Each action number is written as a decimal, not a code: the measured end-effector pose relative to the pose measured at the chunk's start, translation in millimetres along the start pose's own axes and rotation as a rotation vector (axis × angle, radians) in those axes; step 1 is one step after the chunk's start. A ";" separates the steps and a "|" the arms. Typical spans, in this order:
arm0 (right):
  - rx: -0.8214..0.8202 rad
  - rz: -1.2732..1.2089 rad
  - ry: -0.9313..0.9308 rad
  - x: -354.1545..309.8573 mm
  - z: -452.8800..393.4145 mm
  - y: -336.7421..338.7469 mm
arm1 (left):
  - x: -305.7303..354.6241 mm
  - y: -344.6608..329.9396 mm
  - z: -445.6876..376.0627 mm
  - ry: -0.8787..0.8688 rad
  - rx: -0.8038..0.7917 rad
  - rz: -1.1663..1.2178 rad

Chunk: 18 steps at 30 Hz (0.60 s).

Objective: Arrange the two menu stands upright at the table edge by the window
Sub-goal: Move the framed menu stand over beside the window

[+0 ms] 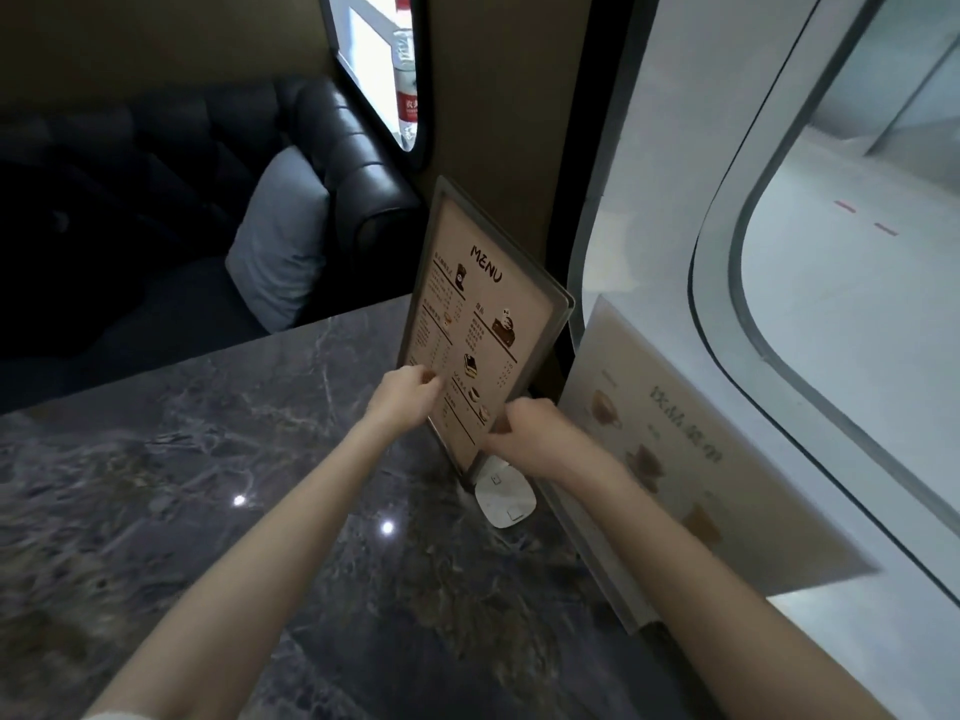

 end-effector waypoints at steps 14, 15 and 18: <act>0.426 0.236 0.451 -81.7 90.9 141.4 | -2.7 -45.6 45.0 0.164 -0.017 0.329; 0.442 0.262 0.442 -79.2 86.9 146.1 | -7.2 -53.5 47.7 0.202 -0.032 0.411; 0.400 0.227 0.350 -64.4 65.2 150.0 | -18.5 -74.9 49.9 0.274 -0.050 0.666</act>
Point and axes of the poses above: each hand's wrist, its own z-axis away from the middle knuckle, its own y-axis out of the back of the hand, x = y × z, the point moved 8 cm from there along -z, towards the middle knuckle, and after that the axes turned 5 degrees about -y, right-handed, at the moved point
